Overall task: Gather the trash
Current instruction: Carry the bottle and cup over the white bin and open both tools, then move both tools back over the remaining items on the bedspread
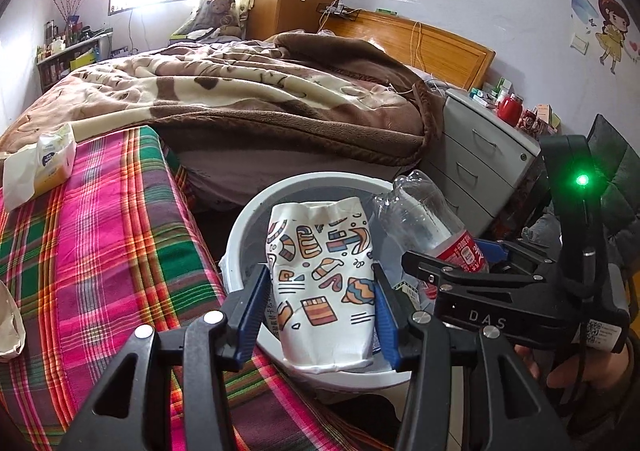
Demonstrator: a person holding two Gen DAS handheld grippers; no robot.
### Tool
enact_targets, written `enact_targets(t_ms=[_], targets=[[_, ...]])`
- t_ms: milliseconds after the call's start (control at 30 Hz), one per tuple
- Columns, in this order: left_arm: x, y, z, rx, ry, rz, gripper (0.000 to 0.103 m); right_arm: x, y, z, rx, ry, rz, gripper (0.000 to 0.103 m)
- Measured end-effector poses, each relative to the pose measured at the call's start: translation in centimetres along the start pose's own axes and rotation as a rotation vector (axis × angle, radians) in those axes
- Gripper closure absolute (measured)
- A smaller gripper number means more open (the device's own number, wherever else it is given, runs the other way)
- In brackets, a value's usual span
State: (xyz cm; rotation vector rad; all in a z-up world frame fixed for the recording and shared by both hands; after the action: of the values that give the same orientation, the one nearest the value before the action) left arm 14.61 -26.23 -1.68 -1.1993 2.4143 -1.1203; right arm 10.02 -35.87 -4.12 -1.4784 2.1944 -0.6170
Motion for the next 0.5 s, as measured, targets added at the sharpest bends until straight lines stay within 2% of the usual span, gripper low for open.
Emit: enact_targets(t_ms=[100, 500], targets=[[0.1, 0.0, -0.1, 0.003, 0.004, 0.000, 0.037, 0.2, 0.1, 0.2, -0.012, -0.005, 0.010, 0.032], [-1.2, 0.1, -1.9, 0.036, -0.008, -0.025, 0.036, 0.1, -0.2, -0.5, 0.022, -0.015, 0.035, 0.029]])
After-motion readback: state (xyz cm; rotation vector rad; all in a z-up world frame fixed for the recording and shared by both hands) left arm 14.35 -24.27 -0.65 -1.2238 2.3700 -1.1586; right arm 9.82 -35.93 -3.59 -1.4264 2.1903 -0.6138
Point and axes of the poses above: each gripper's, at about its wrist camera, not at the fingertips, and z roughly the way its jaws point, x to its right, y to its underside, the point moved 4 cm from there along z, roughly the way its jaws point, and after that the axes turned 4 degrees about z, right-handed, at the moved point
